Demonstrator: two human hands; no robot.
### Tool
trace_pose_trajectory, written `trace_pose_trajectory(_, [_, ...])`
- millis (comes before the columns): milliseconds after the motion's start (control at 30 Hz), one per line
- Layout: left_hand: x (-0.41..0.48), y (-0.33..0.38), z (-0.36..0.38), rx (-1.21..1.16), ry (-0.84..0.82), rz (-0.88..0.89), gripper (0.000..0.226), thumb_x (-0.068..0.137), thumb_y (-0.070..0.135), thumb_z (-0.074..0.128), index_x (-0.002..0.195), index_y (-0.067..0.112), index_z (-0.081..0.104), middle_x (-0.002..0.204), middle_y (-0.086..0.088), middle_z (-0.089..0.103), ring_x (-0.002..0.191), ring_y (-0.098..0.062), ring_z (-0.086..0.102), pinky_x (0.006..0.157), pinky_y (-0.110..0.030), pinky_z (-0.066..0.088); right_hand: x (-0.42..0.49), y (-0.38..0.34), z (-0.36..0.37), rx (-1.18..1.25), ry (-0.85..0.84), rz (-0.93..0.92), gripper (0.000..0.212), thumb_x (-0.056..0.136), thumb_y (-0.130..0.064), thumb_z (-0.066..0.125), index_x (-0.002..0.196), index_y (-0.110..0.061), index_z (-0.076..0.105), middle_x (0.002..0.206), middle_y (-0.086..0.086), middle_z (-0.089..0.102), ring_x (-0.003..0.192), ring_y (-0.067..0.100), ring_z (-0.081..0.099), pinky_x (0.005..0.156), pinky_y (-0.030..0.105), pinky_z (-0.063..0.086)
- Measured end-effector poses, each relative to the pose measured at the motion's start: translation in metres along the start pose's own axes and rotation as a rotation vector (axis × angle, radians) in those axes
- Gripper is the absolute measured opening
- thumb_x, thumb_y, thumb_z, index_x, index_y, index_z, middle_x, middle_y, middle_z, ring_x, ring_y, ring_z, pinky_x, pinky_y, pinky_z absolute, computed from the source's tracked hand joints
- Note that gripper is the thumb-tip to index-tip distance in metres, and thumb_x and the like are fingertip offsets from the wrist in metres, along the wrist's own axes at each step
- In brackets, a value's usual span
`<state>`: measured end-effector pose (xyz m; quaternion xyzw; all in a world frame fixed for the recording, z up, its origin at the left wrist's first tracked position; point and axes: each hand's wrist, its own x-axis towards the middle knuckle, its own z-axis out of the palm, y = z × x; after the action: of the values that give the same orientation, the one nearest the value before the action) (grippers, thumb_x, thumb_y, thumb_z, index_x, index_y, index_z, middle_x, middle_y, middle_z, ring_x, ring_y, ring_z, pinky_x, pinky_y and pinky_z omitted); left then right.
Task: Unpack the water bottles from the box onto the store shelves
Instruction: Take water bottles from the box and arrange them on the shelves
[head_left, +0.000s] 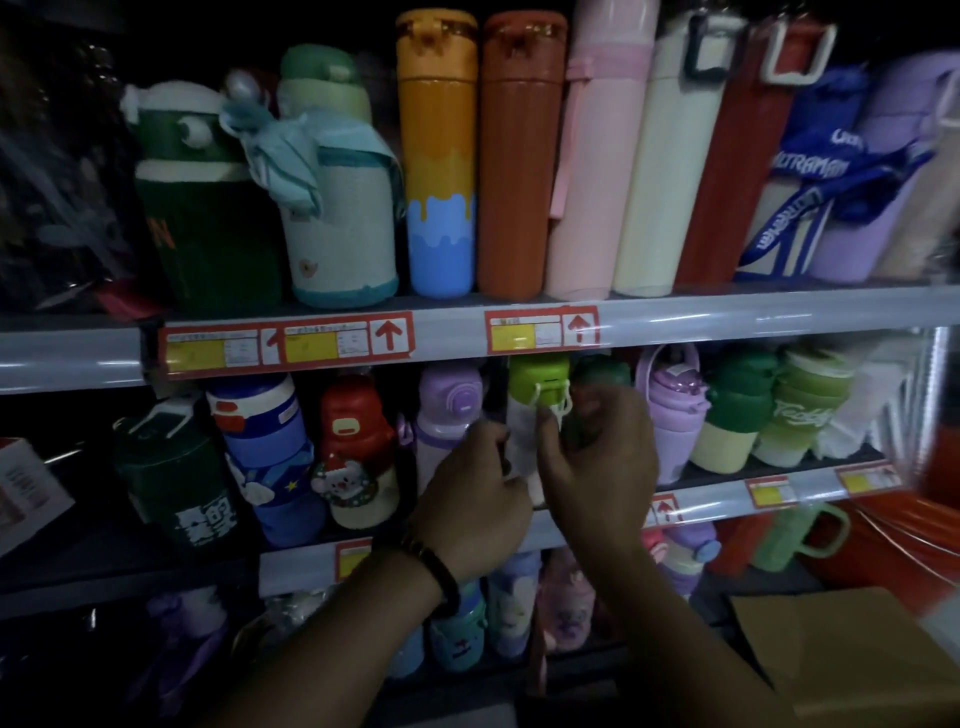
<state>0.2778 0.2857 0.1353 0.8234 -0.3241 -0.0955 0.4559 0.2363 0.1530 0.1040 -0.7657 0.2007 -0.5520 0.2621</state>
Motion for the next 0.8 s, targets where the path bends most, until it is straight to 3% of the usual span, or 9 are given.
trace_pose_trajectory(67, [0.012,0.012,0.005,0.029,0.007,0.022,0.022,0.099,0.019,0.054,0.121,0.022,0.051,0.11,-0.003,0.067,0.095,-0.02,0.065,0.079,-0.034,0.052,0.016,0.006,-0.004,-0.044,0.006,-0.001,0.034,0.086,-0.038,0.08,0.104,-0.019,0.058,0.098,-0.005,0.057,0.092,0.014,0.055,0.072,0.035,0.047])
trace_pose_trajectory(167, [0.02,0.018,0.011,0.044,0.052,0.05,0.041,0.086,0.035,0.048,0.126,0.027,0.048,0.113,-0.001,0.068,0.1,-0.022,0.067,0.088,-0.044,0.056,0.018,0.016,-0.002,-0.028,-0.057,0.034,0.043,0.082,-0.05,0.08,0.106,-0.022,0.057,0.102,-0.006,0.058,0.095,0.012,0.055,0.074,0.035,0.047])
trace_pose_trajectory(267, [0.025,0.014,0.018,-0.018,0.088,0.084,0.072,0.08,0.042,0.047,0.151,0.034,0.036,0.128,0.008,0.068,0.11,-0.013,0.067,0.096,-0.036,0.055,0.013,0.025,0.004,-0.014,-0.085,0.059,0.05,0.08,-0.059,0.079,0.108,-0.025,0.057,0.104,-0.007,0.059,0.096,0.014,0.058,0.073,0.039,0.05])
trace_pose_trajectory(333, [0.032,0.008,0.022,-0.032,0.092,0.115,0.072,0.089,0.037,0.056,0.156,0.033,0.032,0.137,0.013,0.064,0.12,-0.006,0.063,0.103,-0.032,0.053,0.013,0.028,0.01,-0.033,-0.109,0.084,0.052,0.079,-0.062,0.078,0.109,-0.027,0.055,0.106,-0.007,0.058,0.096,0.013,0.056,0.072,0.04,0.051])
trace_pose_trajectory(400, [0.036,0.002,0.025,-0.044,0.084,0.133,0.066,0.096,0.021,0.063,0.154,0.031,0.033,0.134,0.013,0.066,0.115,-0.001,0.065,0.098,-0.031,0.056,0.013,0.027,0.012,-0.029,-0.104,0.091,0.054,0.08,-0.065,0.077,0.11,-0.026,0.053,0.108,-0.005,0.058,0.095,0.012,0.054,0.07,0.04,0.051])
trace_pose_trajectory(533, [0.04,-0.007,0.028,-0.006,0.061,0.095,0.065,0.094,0.007,0.062,0.148,0.029,0.034,0.108,0.003,0.071,0.078,-0.013,0.073,0.068,-0.044,0.062,0.013,0.02,0.019,-0.015,-0.096,0.076,0.055,0.08,-0.063,0.078,0.11,-0.023,0.052,0.109,-0.002,0.055,0.091,0.022,0.059,0.065,0.04,0.051])
trace_pose_trajectory(600, [0.042,-0.009,0.026,-0.02,0.042,0.098,0.072,0.092,0.0,0.061,0.15,0.027,0.029,0.102,-0.001,0.07,0.07,-0.014,0.072,0.058,-0.037,0.061,0.015,0.015,0.024,-0.012,-0.097,0.067,0.056,0.08,-0.062,0.078,0.111,-0.022,0.053,0.11,-0.001,0.054,0.091,0.021,0.058,0.063,0.038,0.049])
trace_pose_trajectory(667, [0.043,-0.009,0.023,-0.033,0.043,0.115,0.073,0.089,-0.006,0.062,0.147,0.027,0.03,0.106,0.001,0.068,0.078,-0.011,0.073,0.061,-0.036,0.061,0.017,0.014,0.028,0.014,-0.082,0.082,0.055,0.081,-0.058,0.08,0.111,-0.021,0.054,0.11,-0.001,0.055,0.093,0.015,0.051,0.065,0.034,0.044])
trace_pose_trajectory(800, [0.049,-0.011,0.02,-0.049,0.017,0.138,0.072,0.086,-0.001,0.062,0.148,0.022,0.035,0.119,0.002,0.068,0.103,-0.012,0.071,0.085,-0.047,0.062,0.018,0.016,0.031,0.05,-0.05,0.089,0.048,0.083,-0.047,0.081,0.111,-0.017,0.057,0.109,0.001,0.058,0.093,0.014,0.052,0.067,0.03,0.038])
